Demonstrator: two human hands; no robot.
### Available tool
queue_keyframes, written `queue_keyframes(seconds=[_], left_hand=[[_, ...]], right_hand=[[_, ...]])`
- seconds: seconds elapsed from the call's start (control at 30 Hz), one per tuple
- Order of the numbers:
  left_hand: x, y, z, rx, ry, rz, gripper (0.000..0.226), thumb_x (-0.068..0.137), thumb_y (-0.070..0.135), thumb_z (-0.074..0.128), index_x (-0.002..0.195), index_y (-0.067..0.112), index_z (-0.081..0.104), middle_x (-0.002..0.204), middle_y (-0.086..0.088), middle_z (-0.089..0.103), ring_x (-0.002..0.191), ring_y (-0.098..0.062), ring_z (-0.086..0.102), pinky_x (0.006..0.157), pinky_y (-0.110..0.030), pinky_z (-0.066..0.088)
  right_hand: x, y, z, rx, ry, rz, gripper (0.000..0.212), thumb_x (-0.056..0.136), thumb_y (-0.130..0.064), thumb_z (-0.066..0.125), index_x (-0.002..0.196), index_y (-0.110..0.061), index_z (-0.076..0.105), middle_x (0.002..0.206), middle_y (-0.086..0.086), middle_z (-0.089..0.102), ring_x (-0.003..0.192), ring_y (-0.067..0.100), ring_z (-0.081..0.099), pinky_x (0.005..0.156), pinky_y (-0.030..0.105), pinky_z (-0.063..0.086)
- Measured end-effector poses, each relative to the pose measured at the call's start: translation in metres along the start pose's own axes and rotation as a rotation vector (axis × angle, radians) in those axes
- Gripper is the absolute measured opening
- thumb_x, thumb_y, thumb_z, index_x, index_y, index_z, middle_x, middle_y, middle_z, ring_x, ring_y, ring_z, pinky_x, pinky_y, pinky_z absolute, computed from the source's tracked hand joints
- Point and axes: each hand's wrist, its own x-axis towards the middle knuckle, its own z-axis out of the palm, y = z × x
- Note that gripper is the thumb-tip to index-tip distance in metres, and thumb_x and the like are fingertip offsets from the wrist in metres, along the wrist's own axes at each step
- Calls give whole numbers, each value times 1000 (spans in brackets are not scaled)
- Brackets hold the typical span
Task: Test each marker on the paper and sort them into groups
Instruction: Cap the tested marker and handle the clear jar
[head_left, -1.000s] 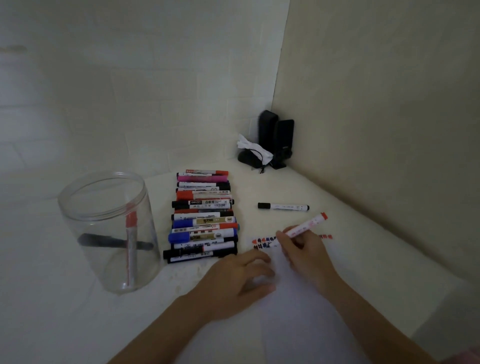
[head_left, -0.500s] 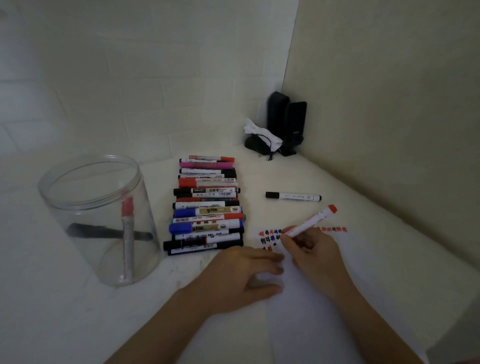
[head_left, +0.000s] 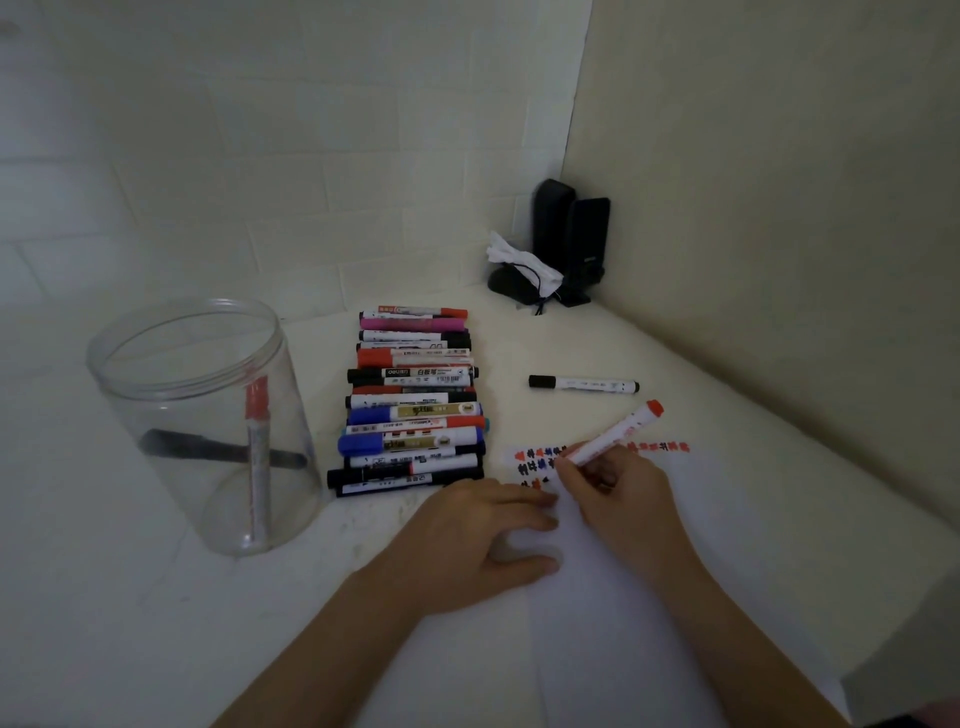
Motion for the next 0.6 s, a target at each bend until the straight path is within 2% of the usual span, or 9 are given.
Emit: queue_keyframes(seconds=[0.6], left_hand=[[1, 0, 1, -3, -7, -4, 43, 86, 60, 57, 118, 32, 66, 132, 19, 57, 115, 8, 53, 97, -24, 46]], right_hand=[[-1, 0, 0, -29, 32, -41, 10, 84, -17, 73, 86, -25, 67, 74, -20, 66, 73, -13, 63, 66, 2, 45]])
